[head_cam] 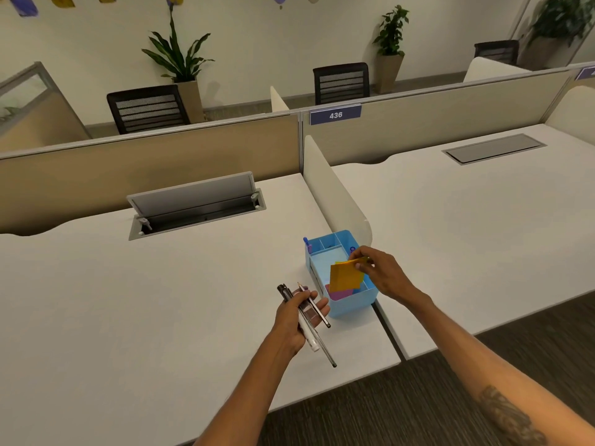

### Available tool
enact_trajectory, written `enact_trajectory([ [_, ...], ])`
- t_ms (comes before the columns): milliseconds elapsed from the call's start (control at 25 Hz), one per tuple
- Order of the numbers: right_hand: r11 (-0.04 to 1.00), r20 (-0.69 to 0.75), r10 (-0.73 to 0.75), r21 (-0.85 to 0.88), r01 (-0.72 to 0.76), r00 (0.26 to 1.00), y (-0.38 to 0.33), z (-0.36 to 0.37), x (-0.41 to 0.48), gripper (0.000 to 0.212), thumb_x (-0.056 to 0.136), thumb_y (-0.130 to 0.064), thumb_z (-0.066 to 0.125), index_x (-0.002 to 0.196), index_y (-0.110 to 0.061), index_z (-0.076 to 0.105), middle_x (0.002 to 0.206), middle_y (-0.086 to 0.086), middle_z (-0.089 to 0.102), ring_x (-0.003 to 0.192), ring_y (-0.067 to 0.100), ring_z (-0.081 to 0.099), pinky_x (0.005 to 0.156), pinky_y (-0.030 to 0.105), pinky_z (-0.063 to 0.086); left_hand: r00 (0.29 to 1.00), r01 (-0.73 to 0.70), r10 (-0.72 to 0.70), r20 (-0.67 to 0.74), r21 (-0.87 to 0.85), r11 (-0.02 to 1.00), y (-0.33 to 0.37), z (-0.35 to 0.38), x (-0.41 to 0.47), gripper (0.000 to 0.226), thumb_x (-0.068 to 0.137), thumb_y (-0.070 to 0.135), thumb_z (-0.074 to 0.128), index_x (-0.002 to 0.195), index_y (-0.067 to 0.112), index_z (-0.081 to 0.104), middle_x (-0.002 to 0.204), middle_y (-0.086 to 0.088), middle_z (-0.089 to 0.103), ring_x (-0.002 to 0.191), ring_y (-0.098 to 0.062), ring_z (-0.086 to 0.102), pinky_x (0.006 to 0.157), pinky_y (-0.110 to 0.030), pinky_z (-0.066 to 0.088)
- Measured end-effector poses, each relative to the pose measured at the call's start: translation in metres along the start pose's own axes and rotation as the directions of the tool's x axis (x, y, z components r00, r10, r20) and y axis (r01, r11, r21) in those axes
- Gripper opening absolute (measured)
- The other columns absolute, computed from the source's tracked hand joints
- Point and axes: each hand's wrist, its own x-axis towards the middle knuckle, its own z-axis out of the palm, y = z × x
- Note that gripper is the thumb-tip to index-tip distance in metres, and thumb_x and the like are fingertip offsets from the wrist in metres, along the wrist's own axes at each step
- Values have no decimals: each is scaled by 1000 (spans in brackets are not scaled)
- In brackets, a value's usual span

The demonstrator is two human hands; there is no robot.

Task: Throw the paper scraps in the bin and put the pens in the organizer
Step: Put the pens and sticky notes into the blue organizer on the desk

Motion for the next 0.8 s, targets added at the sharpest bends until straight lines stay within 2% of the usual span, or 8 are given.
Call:
enact_trajectory([
  [160,997,100,21,-69,-15,995,15,10,1,9,97,-7,53,104,-9,58,110,10,62,99,21,55,77,22,46,999,34,-35,28,20,999,-2,2,-1,8,92,6,63,99,2,65,82,-20,76,76,-38,75,63,-47,63],
  [240,995,140,54,-96,-41,989,20,17,0,10,99,-10,51,107,-9,56,116,10,59,103,20,54,74,18,46,998,46,-47,35,25,999,-1,3,-2,9,92,7,64,100,4,66,84,-20,76,77,-38,75,62,-47,63],
  [360,993,101,102,-69,-95,990,23,22,-4,9,98,-13,53,106,-11,57,117,9,60,108,23,56,77,22,49,998,41,-41,44,12,999,-1,1,-1,17,91,6,64,108,5,65,87,-21,76,80,-39,75,62,-47,62],
  [480,993,28,106,-51,-104,994,15,26,-9,13,96,-15,58,109,-11,57,120,6,60,112,20,55,85,30,51,998,37,-38,41,21,999,1,-1,-2,12,91,6,66,102,4,67,87,-21,76,80,-37,76,63,-48,63],
  [600,994,-60,105,-16,-107,993,-7,33,-10,16,95,-20,59,110,-11,60,113,2,62,105,16,58,89,33,53,998,38,-39,42,30,999,2,-3,-2,9,89,8,68,97,2,69,86,-21,76,79,-36,76,63,-47,63],
  [720,995,69,68,72,-73,995,-34,42,-13,14,96,-25,59,106,-16,64,100,-2,66,91,15,64,76,23,55,998,34,-36,60,27,999,3,-5,-6,14,90,7,67,104,4,68,86,-20,77,80,-36,76,61,-46,62],
  [800,986,186,95,117,-119,978,-48,50,-17,19,96,-34,57,104,-20,65,95,-4,67,86,15,66,70,20,54,996,34,-38,80,52,998,4,-7,-10,18,91,7,66,109,6,68,86,-19,77,80,-34,76,61,-45,62],
])
